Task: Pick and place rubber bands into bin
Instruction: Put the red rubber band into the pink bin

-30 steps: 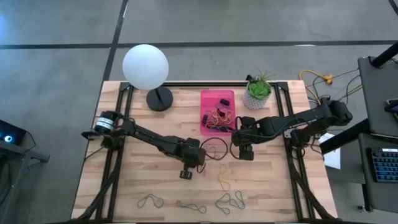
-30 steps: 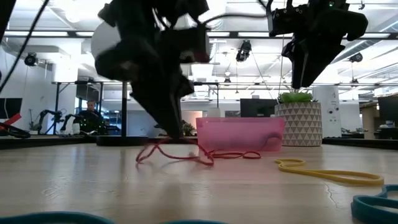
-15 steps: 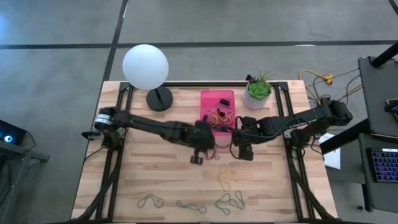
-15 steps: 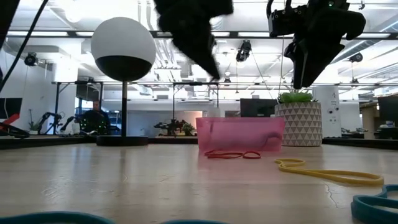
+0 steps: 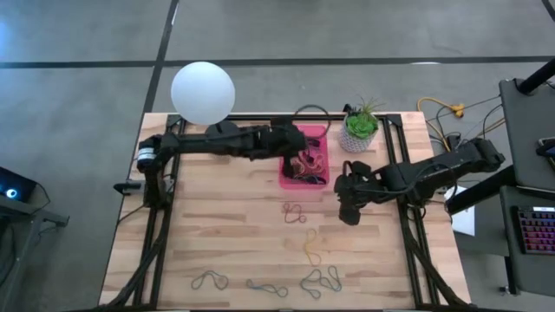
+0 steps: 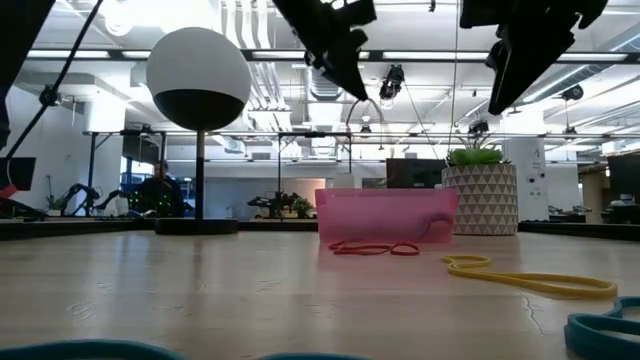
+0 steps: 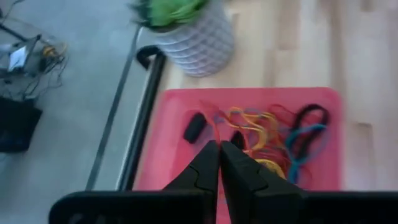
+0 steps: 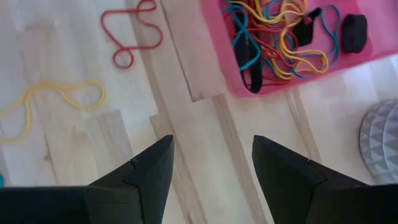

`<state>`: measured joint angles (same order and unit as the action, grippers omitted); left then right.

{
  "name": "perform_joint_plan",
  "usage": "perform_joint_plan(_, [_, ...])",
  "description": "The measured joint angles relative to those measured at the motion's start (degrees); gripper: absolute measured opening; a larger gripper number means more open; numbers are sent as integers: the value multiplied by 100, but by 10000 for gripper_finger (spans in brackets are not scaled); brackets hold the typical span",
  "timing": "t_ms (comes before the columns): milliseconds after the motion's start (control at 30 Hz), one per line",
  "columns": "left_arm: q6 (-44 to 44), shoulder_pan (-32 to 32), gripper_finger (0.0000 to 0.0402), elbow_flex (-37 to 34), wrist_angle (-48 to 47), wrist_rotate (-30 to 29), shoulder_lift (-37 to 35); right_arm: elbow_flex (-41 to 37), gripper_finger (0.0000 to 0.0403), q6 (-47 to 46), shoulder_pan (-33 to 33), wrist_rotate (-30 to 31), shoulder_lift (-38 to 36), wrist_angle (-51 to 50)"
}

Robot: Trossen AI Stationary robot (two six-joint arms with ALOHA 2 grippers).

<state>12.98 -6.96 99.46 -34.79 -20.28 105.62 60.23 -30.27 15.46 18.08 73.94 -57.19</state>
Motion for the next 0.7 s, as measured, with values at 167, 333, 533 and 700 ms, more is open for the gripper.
perform_joint_plan(167, [-457,-199,11,-253,498,131,2,-195,205,-369,-4,9,-218,-1])
perform_joint_plan(333, [-678,-158,57,-323,637,399,9,-304,205,-506,-4,11,-193,16])
perform_joint_plan(533, [-966,27,128,-315,405,503,48,-306,206,-263,-4,9,-44,184])
perform_joint_plan(700, [-960,404,152,-315,-697,1080,-201,-306,206,494,-4,5,168,730])
